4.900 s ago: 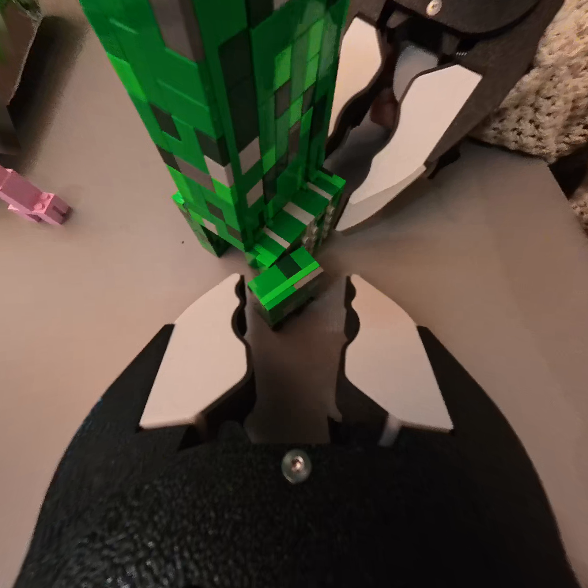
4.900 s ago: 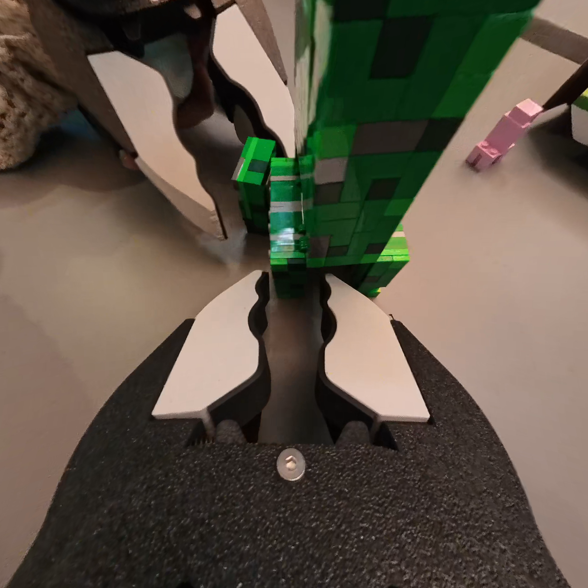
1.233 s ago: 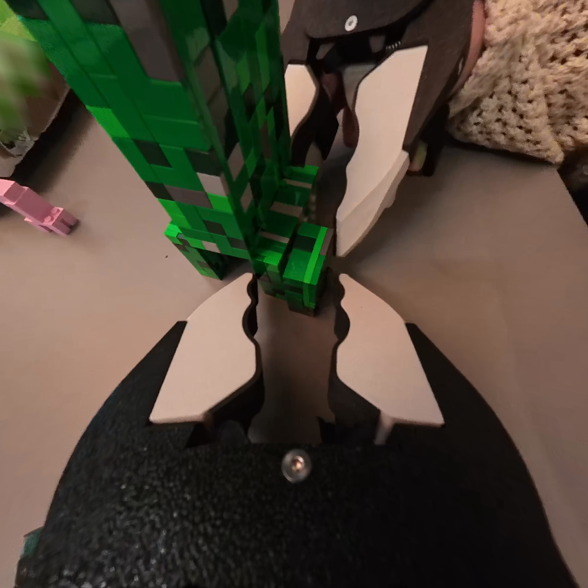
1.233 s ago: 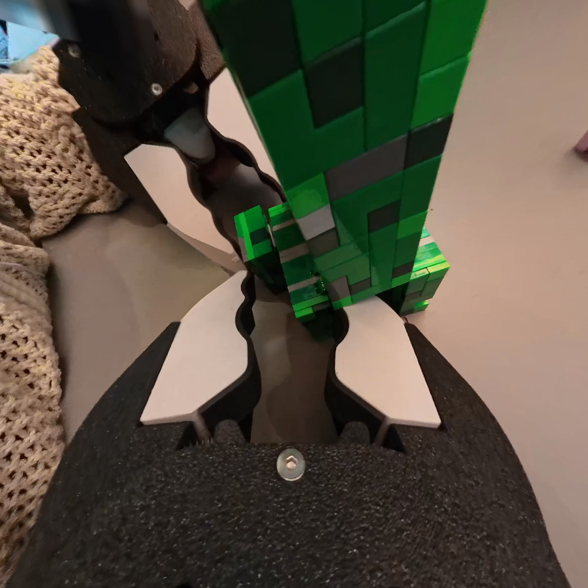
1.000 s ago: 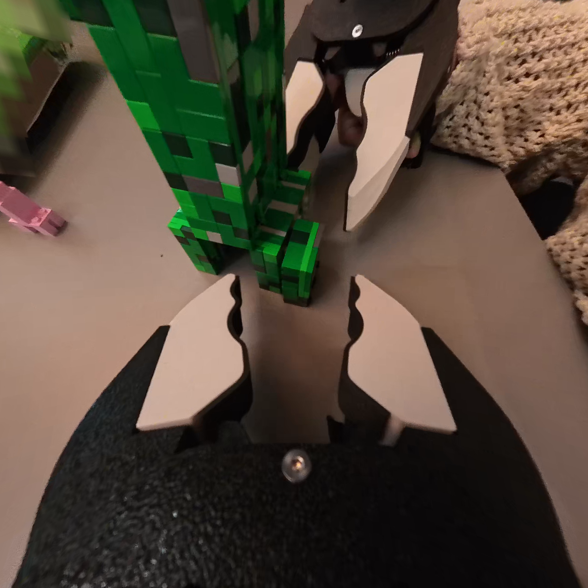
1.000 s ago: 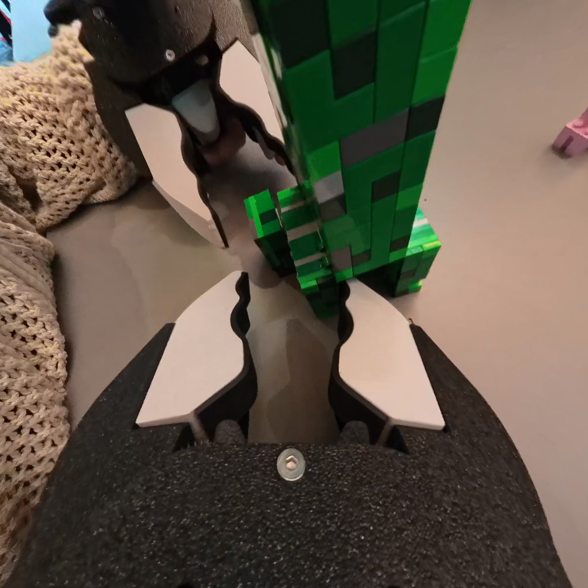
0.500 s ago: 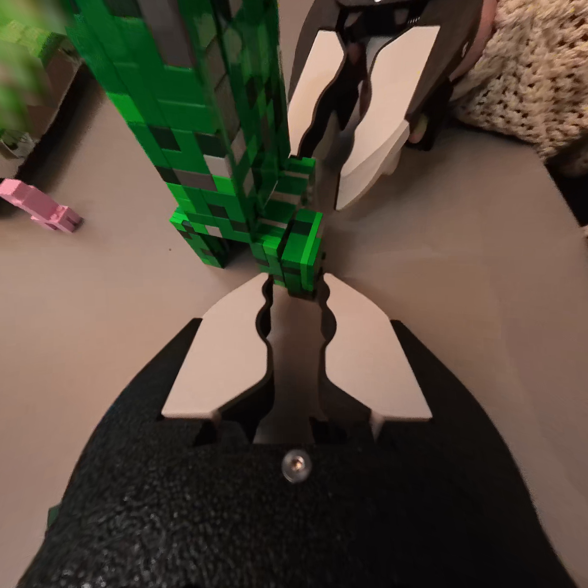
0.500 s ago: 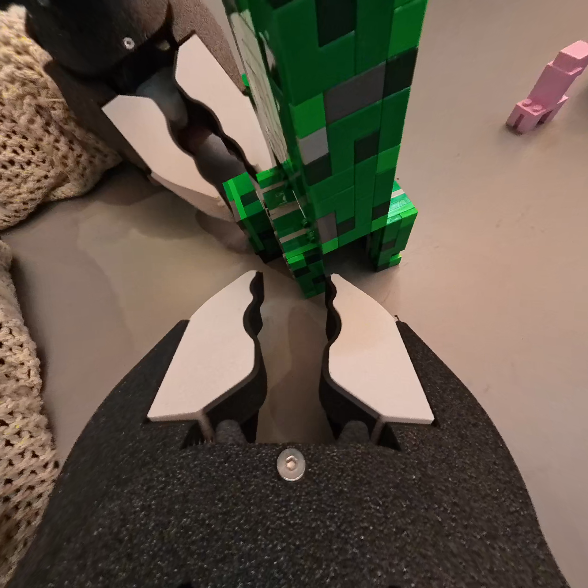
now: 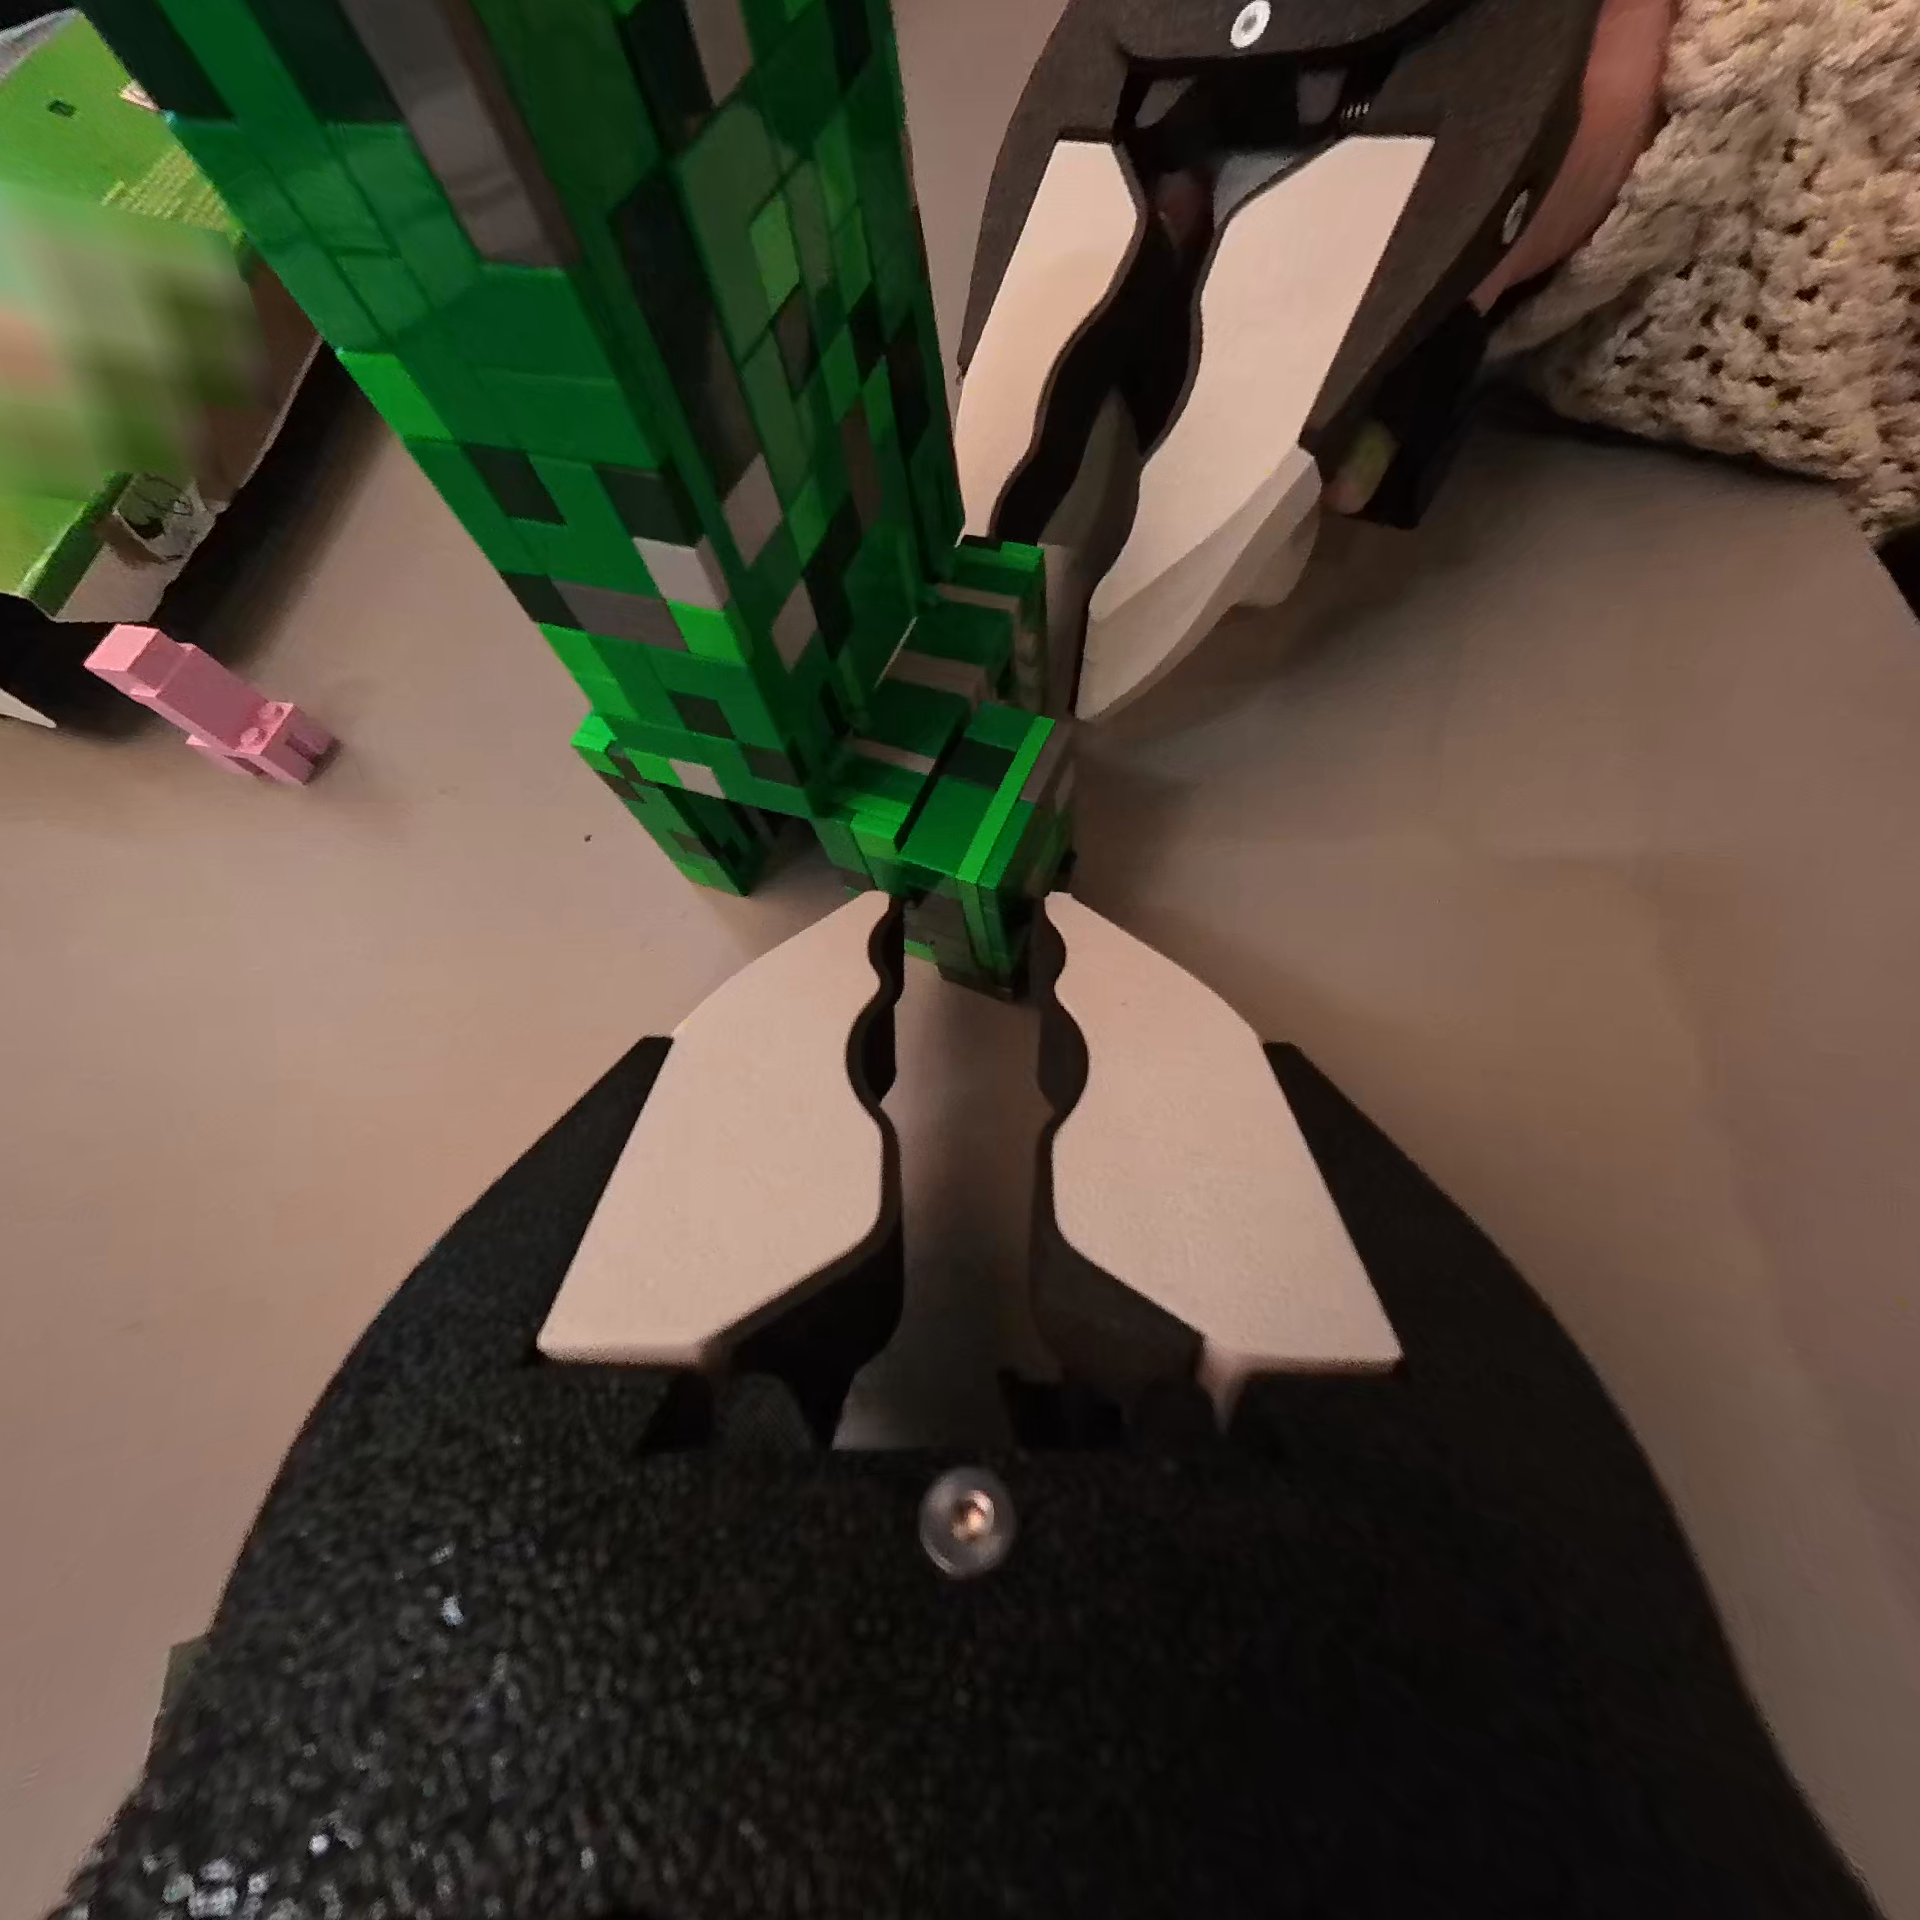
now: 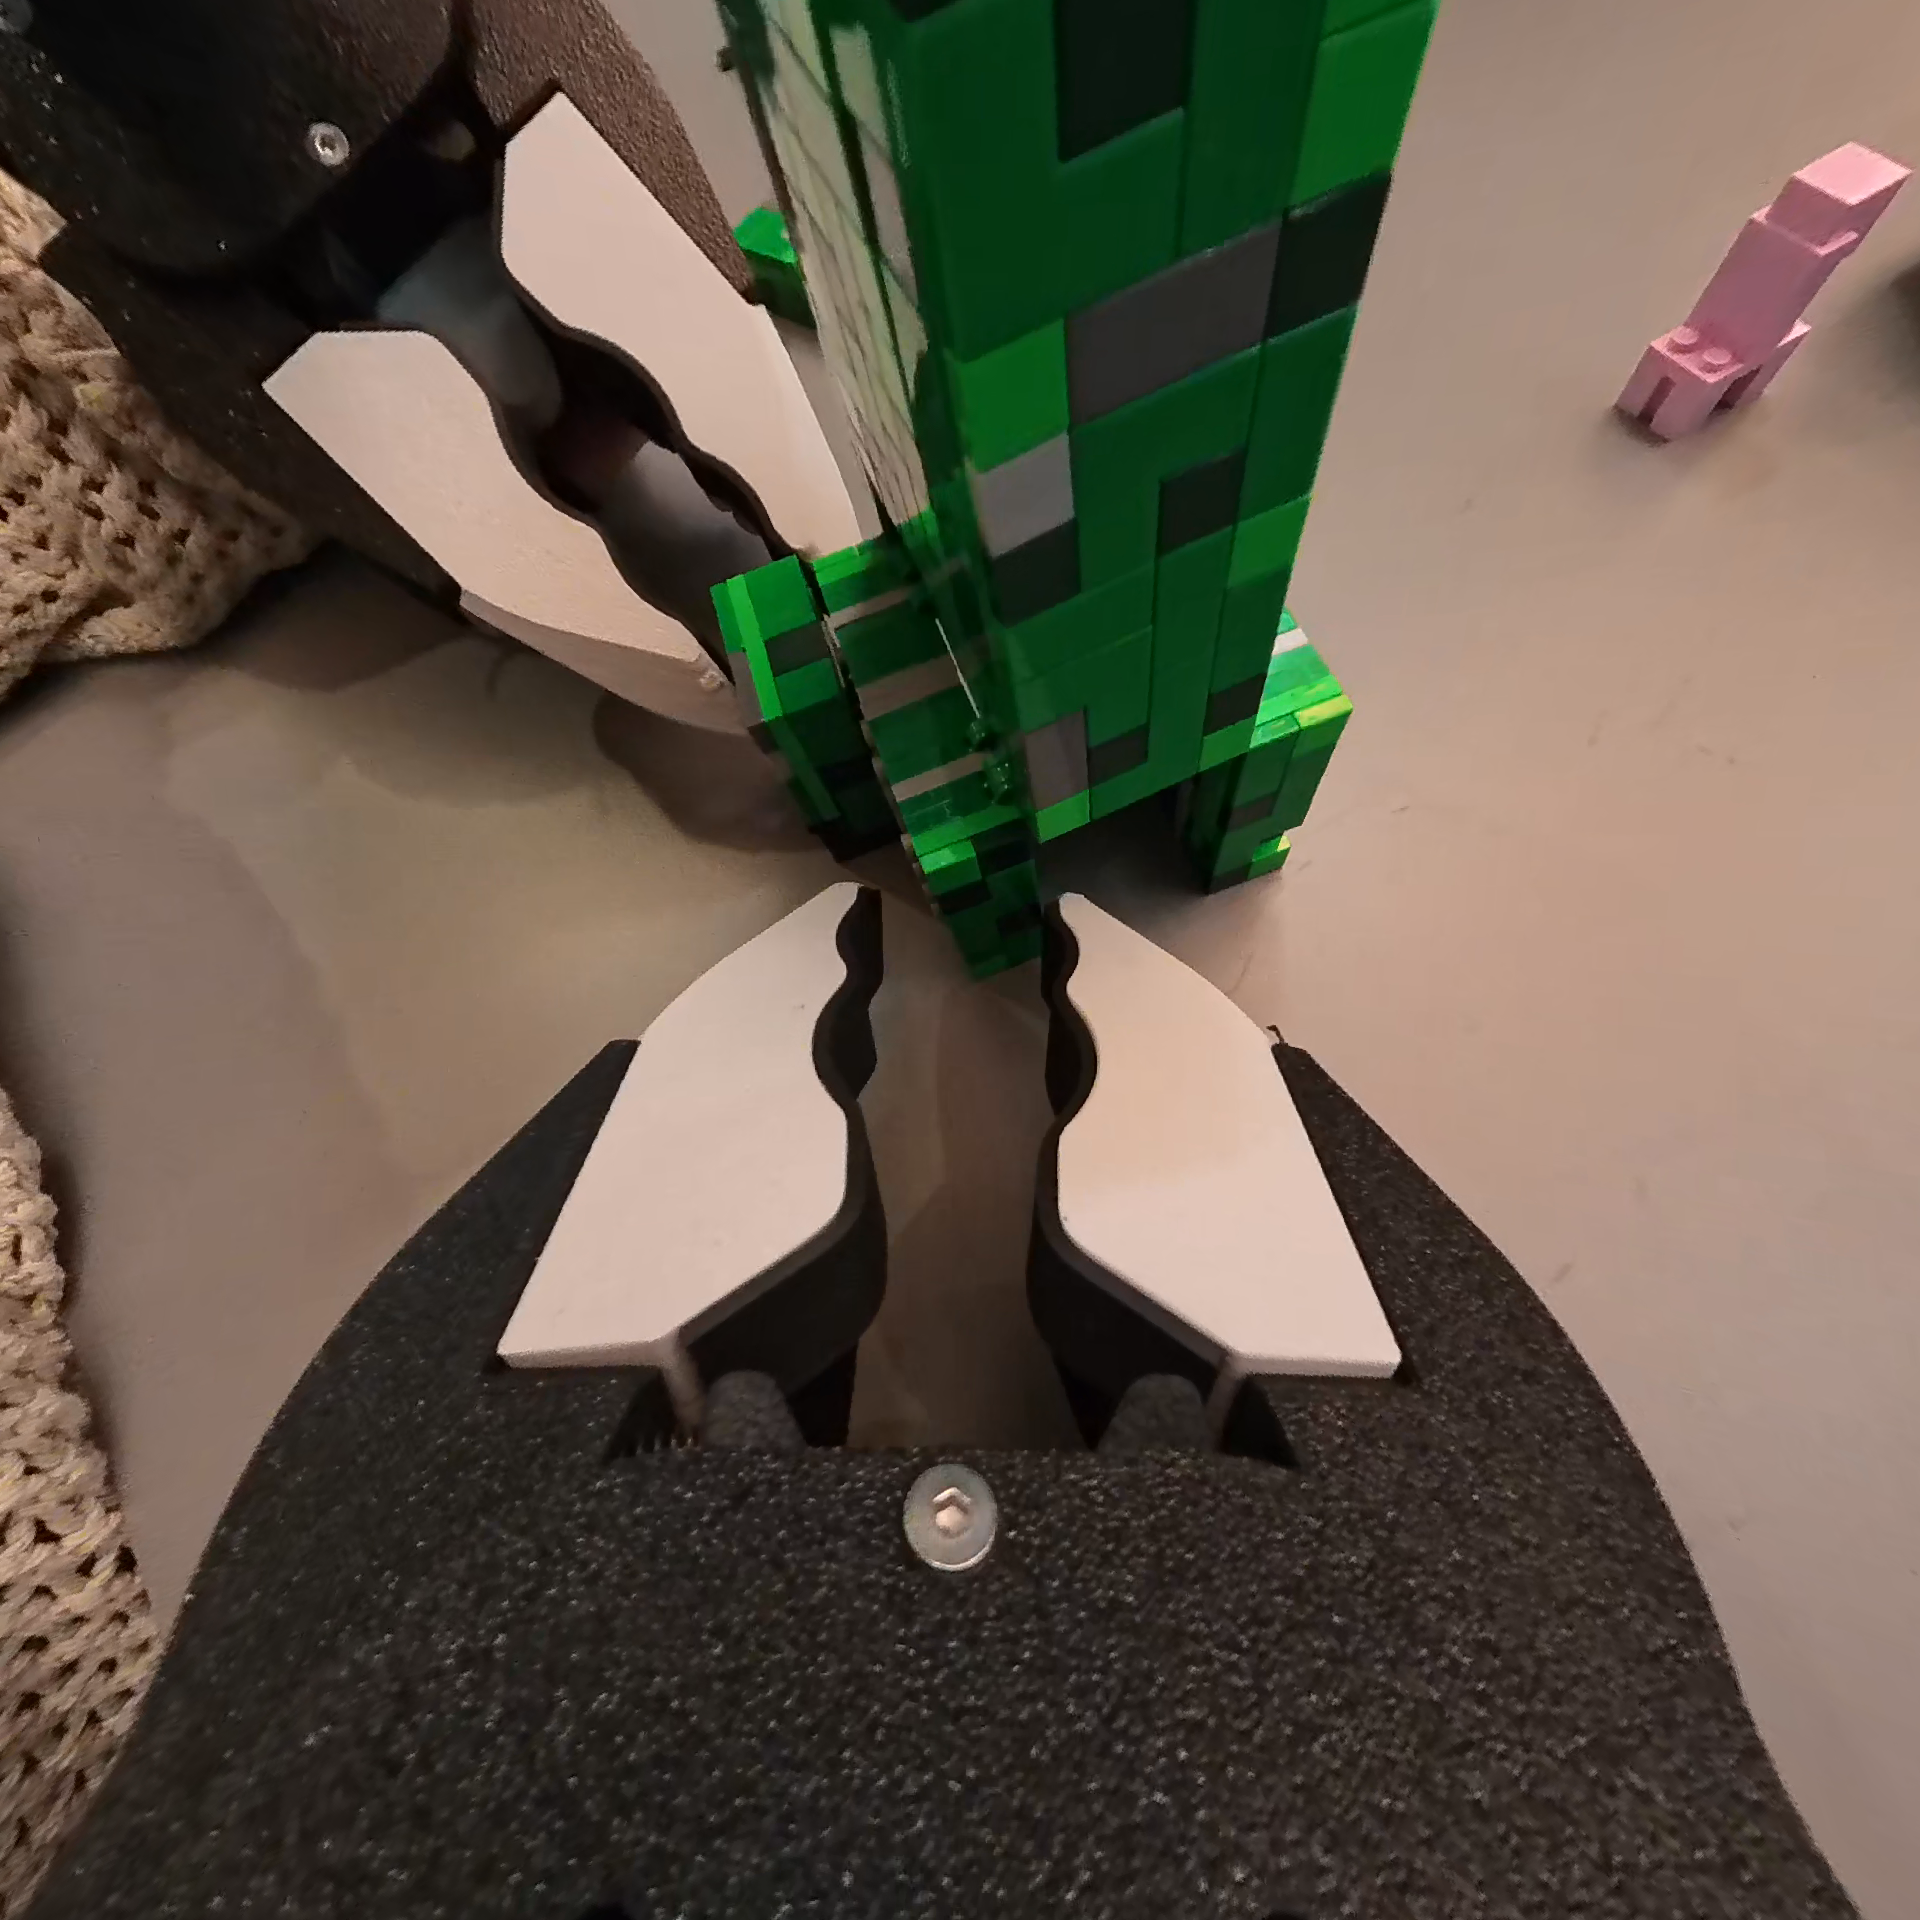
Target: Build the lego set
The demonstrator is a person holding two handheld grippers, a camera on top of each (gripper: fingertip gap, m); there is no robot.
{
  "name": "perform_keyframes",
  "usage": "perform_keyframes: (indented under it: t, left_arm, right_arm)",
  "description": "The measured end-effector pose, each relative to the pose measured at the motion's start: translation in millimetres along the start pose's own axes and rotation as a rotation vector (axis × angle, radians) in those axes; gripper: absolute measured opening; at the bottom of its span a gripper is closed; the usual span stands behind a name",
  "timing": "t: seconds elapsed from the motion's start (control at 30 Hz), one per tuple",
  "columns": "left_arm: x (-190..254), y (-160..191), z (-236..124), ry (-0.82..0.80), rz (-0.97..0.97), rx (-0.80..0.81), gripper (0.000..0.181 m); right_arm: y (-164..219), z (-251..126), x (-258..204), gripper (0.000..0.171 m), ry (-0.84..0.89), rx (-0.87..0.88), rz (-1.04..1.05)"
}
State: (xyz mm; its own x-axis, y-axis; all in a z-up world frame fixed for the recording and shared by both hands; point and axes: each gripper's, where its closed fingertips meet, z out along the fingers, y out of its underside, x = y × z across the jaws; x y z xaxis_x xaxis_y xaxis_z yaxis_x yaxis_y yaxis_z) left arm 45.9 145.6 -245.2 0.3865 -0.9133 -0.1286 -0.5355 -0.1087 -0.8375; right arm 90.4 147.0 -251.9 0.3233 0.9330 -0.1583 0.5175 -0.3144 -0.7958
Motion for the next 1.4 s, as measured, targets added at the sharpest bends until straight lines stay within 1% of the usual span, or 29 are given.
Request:
perform_keyframes:
  t: [0.23,0.27,0.3,0.4,0.47,0.57,0.67,0.77,0.83,1.0,1.17,1.4]
  left_arm:
    - [-3,-1,2,-0.025,-0.014,0.005,0.023]
    - [-3,-1,2,-0.025,-0.014,0.006,0.024]
    - [-3,-1,2,-0.026,-0.012,0.007,0.025]
    - [0,-2,-1,0.002,0.0,0.007,0.044]
    - [0,-2,-1,0.037,-0.008,0.004,0.056]
    - [0,-5,3,0.116,-0.032,0.005,0.064]
    - [1,-4,9,0.184,-0.043,-0.016,0.064]
    - [1,-1,14,0.221,-0.034,-0.026,0.062]
    - [2,-4,13,0.247,-0.035,-0.005,0.063]
    - [2,-9,11,0.279,-0.049,0.03,0.055]
    - [2,-8,14,0.27,-0.012,0.022,0.042]
    - [3,-8,14,0.264,0.009,0.021,0.04]
  right_arm:
    - [0,1,0,0.029,0.009,-0.005,-0.01]
    - [0,2,0,0.031,0.007,-0.004,-0.01]
    - [-1,2,-2,0.036,-0.006,0.002,-0.01]
    - [-6,3,-8,0.05,-0.034,0.028,0.008]
    - [-7,4,-8,0.054,-0.022,0.031,0.012]
    - [-7,7,-7,0.055,-0.011,0.019,0.014]
    - [-6,10,-7,0.054,-0.008,0.006,0.02]
    - [-8,12,-8,0.054,-0.022,0.01,0.019]
    - [-10,13,-9,0.054,-0.031,0.016,0.014]
    - [-12,15,-12,0.054,-0.053,0.019,0.003]
    - [-13,15,-12,0.052,-0.069,0.025,0.019]
    - [-14,15,-9,0.046,-0.077,0.029,0.047]
